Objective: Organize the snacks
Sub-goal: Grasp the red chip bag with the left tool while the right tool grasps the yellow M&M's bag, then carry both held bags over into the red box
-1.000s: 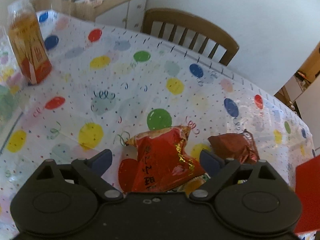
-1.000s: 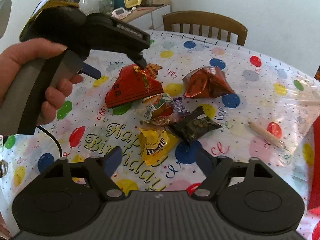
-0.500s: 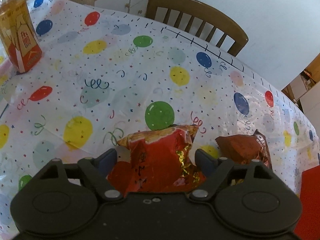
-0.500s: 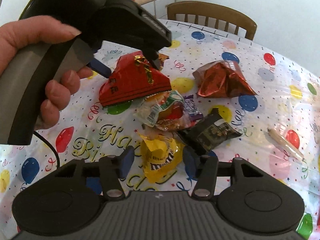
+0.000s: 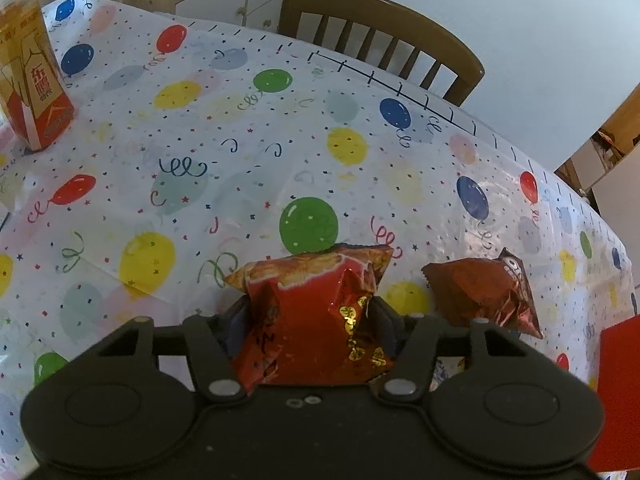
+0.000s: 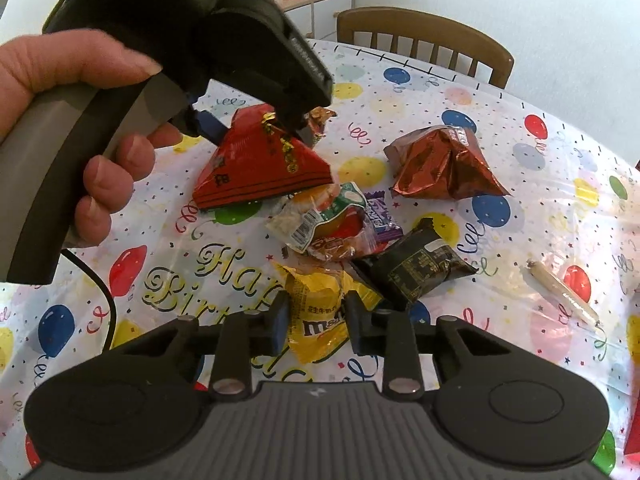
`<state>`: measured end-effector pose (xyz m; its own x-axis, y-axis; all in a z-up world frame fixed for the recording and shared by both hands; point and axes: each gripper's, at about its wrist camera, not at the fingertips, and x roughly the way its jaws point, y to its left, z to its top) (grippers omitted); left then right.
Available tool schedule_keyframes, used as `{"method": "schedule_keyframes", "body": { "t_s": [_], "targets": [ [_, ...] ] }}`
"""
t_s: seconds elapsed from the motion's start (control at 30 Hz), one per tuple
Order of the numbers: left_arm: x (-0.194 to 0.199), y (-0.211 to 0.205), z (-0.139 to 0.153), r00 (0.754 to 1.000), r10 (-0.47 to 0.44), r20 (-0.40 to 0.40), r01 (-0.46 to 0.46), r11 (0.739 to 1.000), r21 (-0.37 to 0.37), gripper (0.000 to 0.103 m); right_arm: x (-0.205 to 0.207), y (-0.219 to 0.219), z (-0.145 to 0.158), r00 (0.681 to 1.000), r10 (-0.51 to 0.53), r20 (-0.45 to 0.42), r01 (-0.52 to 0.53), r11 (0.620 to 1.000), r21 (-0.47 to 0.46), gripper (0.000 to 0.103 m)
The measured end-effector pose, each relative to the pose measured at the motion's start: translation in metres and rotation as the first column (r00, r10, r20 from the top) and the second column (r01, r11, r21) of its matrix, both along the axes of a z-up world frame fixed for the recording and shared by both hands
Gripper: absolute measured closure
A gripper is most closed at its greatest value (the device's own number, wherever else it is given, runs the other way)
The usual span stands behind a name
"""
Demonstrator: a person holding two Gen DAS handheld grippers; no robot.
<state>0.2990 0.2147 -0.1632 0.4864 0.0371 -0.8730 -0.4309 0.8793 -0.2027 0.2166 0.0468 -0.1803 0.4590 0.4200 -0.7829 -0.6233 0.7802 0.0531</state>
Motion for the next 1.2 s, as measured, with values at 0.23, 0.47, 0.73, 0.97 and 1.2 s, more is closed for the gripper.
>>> {"method": "schedule_keyframes", "body": {
  "t_s": [0.23,0.47,0.73,0.97,1.2],
  "targets": [
    [-0.014,0.005,0.009,1.0,0.014,0.01,-0.014,1.0,-0.001,0.045,-0.012,-0.012,0.015,1.0,-0.017,-0.007,0.017,0.999,0.043,0.075],
    [-0.034,0.004,0.024,0.999,0.015,0.029,-0.015,1.0,-0.005,0.045,-0.026,-0.029,0.037,0.999,-0.037,-0.002,0.037,0.995,0.094,0.075],
    [-0.062,-0.004,0.045,0.998,0.013,0.063,-0.012,1.0,-0.016,0.045,-0.043,-0.055,0.062,0.998,-0.066,0.006,0.064,0.985,0.159,0.075],
    [-0.086,-0.022,0.065,0.996,-0.018,0.091,0.02,1.0,-0.017,0.045,-0.059,-0.083,0.086,0.995,-0.094,0.014,0.089,0.975,0.204,0.075],
    [-0.102,-0.053,0.086,0.99,-0.084,0.116,0.087,0.996,-0.019,0.045,-0.067,-0.118,0.106,0.99,-0.136,0.023,0.128,0.968,0.214,0.075]
  ]
}}
